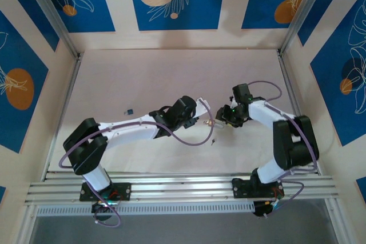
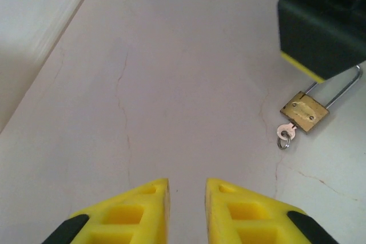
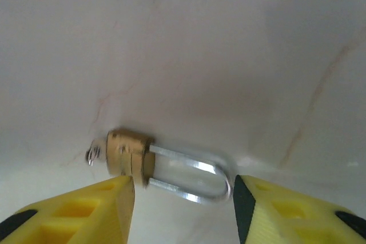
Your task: Unlock with the key
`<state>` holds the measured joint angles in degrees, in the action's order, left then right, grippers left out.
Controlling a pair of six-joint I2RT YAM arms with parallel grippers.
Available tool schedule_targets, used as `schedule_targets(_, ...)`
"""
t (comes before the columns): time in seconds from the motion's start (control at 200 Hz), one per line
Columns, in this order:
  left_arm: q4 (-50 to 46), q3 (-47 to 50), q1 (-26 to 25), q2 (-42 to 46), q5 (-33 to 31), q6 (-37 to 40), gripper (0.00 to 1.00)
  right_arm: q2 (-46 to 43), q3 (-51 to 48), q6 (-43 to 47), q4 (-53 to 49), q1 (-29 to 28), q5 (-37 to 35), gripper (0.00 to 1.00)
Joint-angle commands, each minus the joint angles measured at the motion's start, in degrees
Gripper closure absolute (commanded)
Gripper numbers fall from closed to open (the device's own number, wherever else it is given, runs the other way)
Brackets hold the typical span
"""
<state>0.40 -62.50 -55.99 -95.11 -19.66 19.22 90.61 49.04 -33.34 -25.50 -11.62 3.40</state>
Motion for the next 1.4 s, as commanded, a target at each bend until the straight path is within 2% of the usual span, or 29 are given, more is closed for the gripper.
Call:
schedule_targets(0.0, -0.70, 1.08, 0.53, -0.42, -1.46, -2.82, 0.78, 5.08, 2.69, 1.47, 3.14, -0.67, 3.43, 0.48)
schedule_targets(0.095, -0.80, 1.67, 0.70, -0.24, -1.80, -2.86, 0.78, 6.17, 3.95, 2.89, 2.55, -2.81, 2.32, 0.47)
schedule_targets(0.325, -1.26, 1.87, 0.95, 0.31, -2.36, -2.08, 0.78, 5.13, 3.75, 1.06, -0.22, -6.13, 7.28, 0.47)
schedule_targets(0.495, -1.53, 1.50, 1.31, -0.17, -2.51, -1.84, 0.78, 3.84, 3.31, -0.12, -0.51, -8.00, 7.72, 0.47)
schedule_targets(0.67, -1.90, 0.62, 1.32, -1.47, -1.56, -2.34, 0.78, 5.01, 4.13, -0.14, 0.01, -7.72, 6.74, 0.47)
schedule_targets(0.785, -2.66, -0.59, 1.40, -2.48, -1.12, -3.10, 0.77, 3.40, 4.72, -0.91, 0.40, -7.09, 11.32, 0.47)
schedule_targets(0.925, -2.36, -1.98, 2.00, -3.49, -0.32, -5.83, 0.70, -0.21, 1.42, -5.86, 6.48, -2.78, 22.29, 0.47)
schedule_targets(0.955, -2.09, -2.25, 2.16, -3.75, -0.81, -6.82, 0.65, -0.50, 1.04, -6.17, 6.97, -2.03, 23.34, 0.47)
schedule_targets(1.05, -1.78, -2.98, 2.84, -4.18, 0.75, -9.37, 0.51, -1.40, 1.41, -4.66, 4.61, -1.54, 21.98, 0.47)
schedule_targets(1.1, -2.09, -3.77, 3.17, -4.85, 2.59, -10.27, 0.48, -2.75, 1.05, -4.21, 3.59, -0.68, 20.77, 0.47)
schedule_targets(1.23, -8.85, -11.25, 3.21, -9.52, 8.70, -13.43, 0.46, -7.90, -0.49, -4.02, 0.40, 4.19, 15.41, 0.47)
schedule_targets(1.396, -32.80, -32.96, 3.00, -22.80, 15.29, -22.67, 0.52, -15.14, -3.24, -5.62, -2.01, 12.23, 9.56, 0.46)
